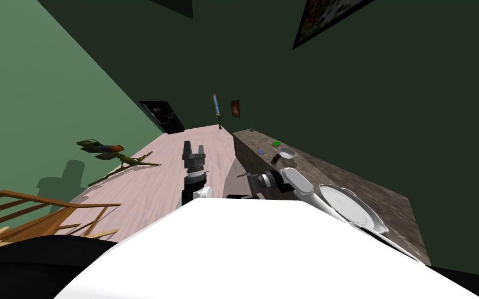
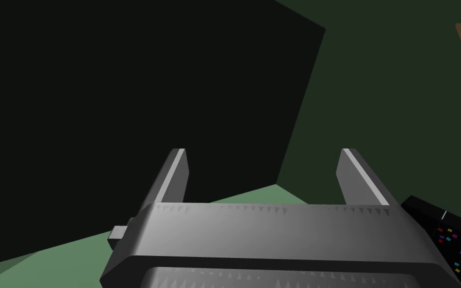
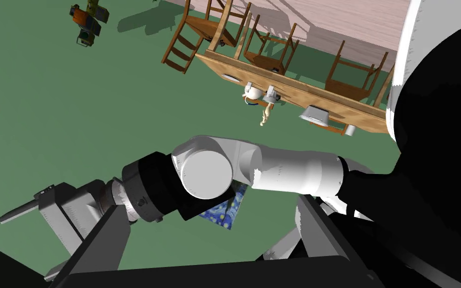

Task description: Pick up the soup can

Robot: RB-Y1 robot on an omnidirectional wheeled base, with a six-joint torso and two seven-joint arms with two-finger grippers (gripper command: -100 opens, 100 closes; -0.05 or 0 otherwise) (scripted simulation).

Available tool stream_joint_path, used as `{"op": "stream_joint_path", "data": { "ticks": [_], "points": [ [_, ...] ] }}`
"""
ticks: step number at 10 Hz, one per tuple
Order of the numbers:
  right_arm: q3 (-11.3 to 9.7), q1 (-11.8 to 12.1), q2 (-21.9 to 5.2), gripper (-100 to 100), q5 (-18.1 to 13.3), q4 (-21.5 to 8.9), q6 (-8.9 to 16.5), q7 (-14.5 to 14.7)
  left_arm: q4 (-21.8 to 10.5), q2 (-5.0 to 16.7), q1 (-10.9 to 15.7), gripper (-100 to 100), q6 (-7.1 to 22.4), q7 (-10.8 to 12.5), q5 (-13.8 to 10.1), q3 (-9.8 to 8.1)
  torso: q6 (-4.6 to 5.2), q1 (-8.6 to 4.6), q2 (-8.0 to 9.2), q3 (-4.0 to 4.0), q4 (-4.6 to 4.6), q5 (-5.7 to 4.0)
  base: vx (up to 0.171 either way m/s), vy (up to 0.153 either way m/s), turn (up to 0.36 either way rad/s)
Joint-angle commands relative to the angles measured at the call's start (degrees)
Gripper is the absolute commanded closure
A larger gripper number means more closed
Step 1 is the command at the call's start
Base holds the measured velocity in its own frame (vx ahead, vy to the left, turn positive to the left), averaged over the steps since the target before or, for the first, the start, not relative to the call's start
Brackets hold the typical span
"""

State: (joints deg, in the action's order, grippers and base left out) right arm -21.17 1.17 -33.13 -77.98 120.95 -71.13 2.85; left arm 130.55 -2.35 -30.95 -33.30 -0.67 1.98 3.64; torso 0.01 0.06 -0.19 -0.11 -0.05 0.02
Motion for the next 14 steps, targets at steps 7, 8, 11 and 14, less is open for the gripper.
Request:
{"op": "stream_joint_path", "data": {
  "ticks": [7, 8, 11, 14],
  "points": [
    [-2.8, -6.2, -7.5, -100, -13.3, -2.6, -6.0, 1.9, 0.0, 0.0, 0.0, 0, 0.0, 0.0, 0.0, 0.0, 0.01, 0.02, -0.09, -0.05, -0.02, 0.01, 0.066, 0.039, -0.066],
    [-3.5, -7.8, -9.8, -100, -14.7, -3.5, -7.5, 2.5, 0.0, 0.0, 0.0, 0, 0.0, 0.0, 0.0, 0.0, -0.02, -0.01, -0.1, -0.06, -0.03, 0.0, 0.081, 0.024, -0.082],
    [-4.1, -9.4, -12.0, -100, -18.8, -4.4, -9.0, 3.1, 0.0, 0.0, 0.0, 0, 0.0, 0.0, 0.0, 0.0, -0.01, -0.06, 0.02, 0.0, -0.01, -0.01, 0.047, 0.019, -0.041],
    [-4.6, -11.0, -14.2, -100, -22.4, -5.2, -10.4, 3.7, 0.0, 0.0, 0.0, 0, 0.0, 0.0, 0.0, 0.0, 0.0, -0.07, -0.06, -0.04, -0.02, -0.01, 0.057, 0.02, -0.055]
  ]
}}
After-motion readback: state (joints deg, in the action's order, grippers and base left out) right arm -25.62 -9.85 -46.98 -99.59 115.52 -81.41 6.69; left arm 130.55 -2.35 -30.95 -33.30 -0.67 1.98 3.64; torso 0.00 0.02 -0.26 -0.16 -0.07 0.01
